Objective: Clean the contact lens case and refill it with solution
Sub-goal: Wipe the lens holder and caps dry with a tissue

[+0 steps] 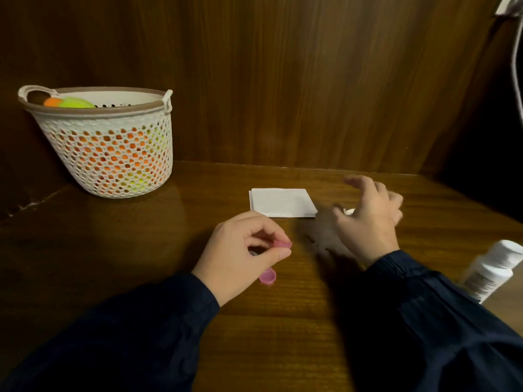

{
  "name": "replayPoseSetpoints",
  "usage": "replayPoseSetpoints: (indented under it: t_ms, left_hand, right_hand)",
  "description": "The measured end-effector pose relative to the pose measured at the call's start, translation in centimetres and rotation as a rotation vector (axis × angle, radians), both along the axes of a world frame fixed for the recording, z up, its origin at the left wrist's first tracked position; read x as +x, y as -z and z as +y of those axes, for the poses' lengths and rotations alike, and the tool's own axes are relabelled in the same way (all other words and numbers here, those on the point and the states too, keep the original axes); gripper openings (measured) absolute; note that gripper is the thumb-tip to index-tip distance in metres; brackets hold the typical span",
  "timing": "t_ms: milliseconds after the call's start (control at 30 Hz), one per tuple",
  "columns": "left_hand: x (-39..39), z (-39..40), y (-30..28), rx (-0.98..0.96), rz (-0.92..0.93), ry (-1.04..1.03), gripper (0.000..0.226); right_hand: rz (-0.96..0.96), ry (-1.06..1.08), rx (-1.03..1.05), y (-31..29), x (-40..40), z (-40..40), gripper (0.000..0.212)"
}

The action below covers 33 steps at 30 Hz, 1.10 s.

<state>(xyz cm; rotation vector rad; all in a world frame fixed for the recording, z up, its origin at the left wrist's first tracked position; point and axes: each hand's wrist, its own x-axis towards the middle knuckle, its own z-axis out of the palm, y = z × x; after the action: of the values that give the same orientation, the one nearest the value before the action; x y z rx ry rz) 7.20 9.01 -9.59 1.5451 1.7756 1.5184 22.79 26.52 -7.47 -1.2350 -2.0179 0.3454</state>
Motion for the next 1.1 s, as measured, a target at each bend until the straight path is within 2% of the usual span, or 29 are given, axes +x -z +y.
replayPoseSetpoints:
  t_ms: [33, 100, 167, 233, 300, 600, 667, 767, 1000, 1100]
  left_hand:
    - [-0.2, 0.0, -0.1, -0.003, 0.013, -0.029, 0.021]
    - [-0.6, -0.1, -0.4, -0.005, 0.058, -0.103, 0.029]
    - [-0.9, -0.1, -0.6, -0.018, 0.143, -0.164, 0.034]
    - [-1.0, -0.1, -0.7, -0.042, 0.194, -0.19, 0.039]
    - [-1.0, -0.1, -0.6, -0.06, 0.214, -0.19, 0.042]
    - [-1.3, -0.1, -0.5, -0.138, 0.299, -0.115, 0.05]
    - [-1.7, -0.4, -0.7, -0.169, 0.397, -0.119, 0.044]
    - [-2.5, -0.9, -1.0, -0.26, 0.644, -0.138, 0.031]
    - [-3.2, -1.2, -0.5, -0.305, 0.715, -0.094, 0.028]
    - [-3.1, -1.0, -0.5, -0.328, 0.682, -0.11, 0.029]
  right_hand:
    - [0.096, -0.165, -0.004, -0.4, -0.1, -0.5, 0.031]
    - [0.242, -0.496, -0.215, -1.0, -0.6, -1.8, 0.013]
    - [0.272, -0.681, -0.403, -1.1, -1.0, -2.9, 0.017]
    - [0.219, -0.74, -0.437, -0.7, -1.4, -3.8, 0.028]
    - [0.188, -0.761, -0.438, -0.3, -1.8, -4.5, 0.03]
    - [0.139, -0.689, -0.423, 0.5, -2.0, -3.9, 0.015]
    - [0.1, -0.578, -0.413, 0.6, -1.8, -3.0, 0.014]
    - [-0.023, -0.471, -0.37, 0.9, -1.6, -2.1, 0.013]
    - [-0.119, -0.475, -0.243, 1.1, -1.7, -2.3, 0.012]
    - [-0.14, -0.62, -0.179, 0.1, -1.2, -3.0, 0.028]
